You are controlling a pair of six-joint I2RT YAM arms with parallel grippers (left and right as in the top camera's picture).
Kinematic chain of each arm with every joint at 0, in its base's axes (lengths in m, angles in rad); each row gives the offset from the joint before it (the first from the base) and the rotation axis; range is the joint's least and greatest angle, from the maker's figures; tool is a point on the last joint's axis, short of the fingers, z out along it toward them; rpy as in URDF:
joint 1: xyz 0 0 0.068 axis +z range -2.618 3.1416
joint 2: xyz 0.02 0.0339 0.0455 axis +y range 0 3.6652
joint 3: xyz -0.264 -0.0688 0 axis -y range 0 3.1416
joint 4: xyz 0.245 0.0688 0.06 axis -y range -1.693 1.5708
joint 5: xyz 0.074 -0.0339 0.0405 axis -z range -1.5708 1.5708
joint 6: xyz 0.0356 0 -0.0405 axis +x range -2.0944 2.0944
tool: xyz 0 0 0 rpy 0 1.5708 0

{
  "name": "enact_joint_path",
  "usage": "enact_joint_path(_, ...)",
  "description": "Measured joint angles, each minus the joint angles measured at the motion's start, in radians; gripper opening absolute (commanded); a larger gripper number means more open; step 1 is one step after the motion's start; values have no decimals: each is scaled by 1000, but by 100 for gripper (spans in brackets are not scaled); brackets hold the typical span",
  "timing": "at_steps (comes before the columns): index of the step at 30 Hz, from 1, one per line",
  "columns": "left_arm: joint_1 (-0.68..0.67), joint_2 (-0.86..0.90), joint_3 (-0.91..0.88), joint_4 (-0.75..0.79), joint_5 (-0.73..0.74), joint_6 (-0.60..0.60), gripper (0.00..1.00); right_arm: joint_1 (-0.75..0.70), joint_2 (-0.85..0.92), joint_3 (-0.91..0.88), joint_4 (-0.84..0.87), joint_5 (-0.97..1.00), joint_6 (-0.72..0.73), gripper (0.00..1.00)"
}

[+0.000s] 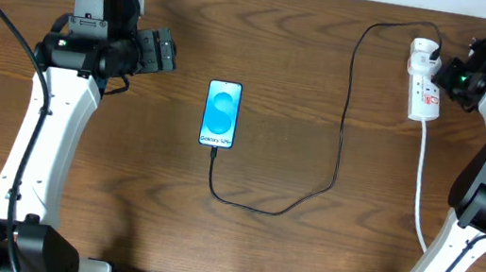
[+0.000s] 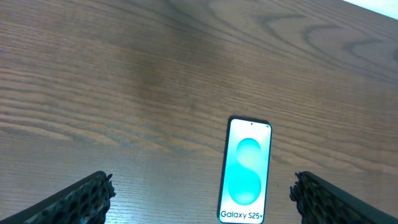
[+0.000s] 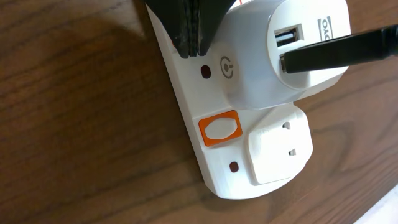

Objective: Plug charger to phone and switch on socket
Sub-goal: 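Press the orange switch down with the right gripper tip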

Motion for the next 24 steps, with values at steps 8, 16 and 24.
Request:
enact_joint_path(8, 0, 0, 0, 0, 0, 0, 95, 3, -3, -6, 1, 8, -17, 1)
enact_joint_path(16, 0, 0, 0, 0, 0, 0, 95, 11, -6, -6, -9, 29, -47, 1)
enact_joint_path(24, 0, 0, 0, 0, 0, 0, 95, 26, -20, -7, -44, 70, -62, 1)
